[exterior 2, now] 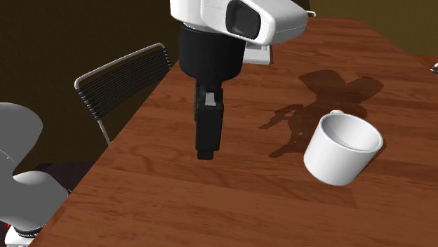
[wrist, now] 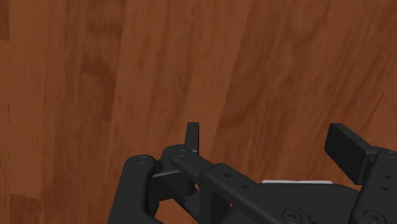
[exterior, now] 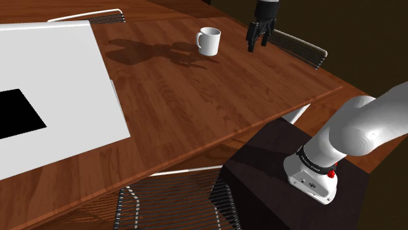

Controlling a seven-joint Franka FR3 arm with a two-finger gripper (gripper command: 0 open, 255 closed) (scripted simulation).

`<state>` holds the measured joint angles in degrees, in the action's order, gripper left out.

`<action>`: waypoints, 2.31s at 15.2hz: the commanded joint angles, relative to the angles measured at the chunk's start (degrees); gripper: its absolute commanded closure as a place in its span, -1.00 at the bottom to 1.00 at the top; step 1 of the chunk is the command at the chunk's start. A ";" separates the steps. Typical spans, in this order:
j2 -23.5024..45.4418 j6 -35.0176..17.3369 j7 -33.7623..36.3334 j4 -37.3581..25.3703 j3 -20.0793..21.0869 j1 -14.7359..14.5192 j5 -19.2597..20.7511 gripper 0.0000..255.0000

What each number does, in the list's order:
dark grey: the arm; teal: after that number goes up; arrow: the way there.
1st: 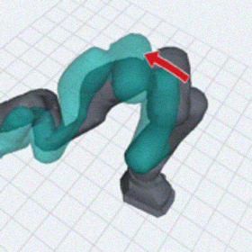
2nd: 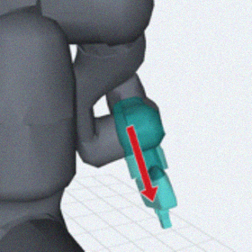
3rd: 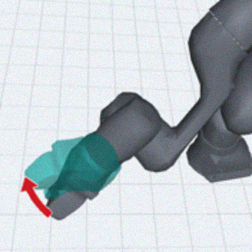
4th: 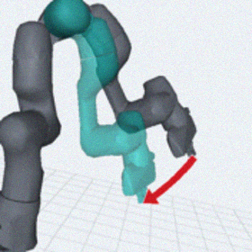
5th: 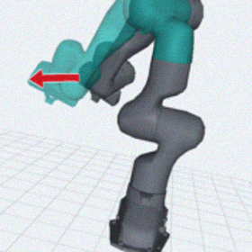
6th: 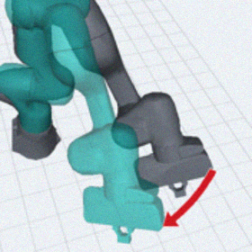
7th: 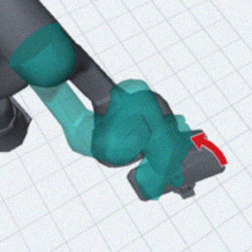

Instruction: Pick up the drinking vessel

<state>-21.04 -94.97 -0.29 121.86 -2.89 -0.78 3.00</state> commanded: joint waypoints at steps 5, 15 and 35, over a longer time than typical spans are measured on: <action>12.78 -2.08 -2.75 -12.17 -1.33 0.23 -0.84 -1.00; 35.81 1.45 -6.97 -40.95 -2.35 1.54 -3.77 -1.00; 44.97 -0.75 -8.12 -48.69 -2.23 2.36 -4.94 1.00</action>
<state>23.90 -95.71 -8.41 73.15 -5.12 1.57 -1.94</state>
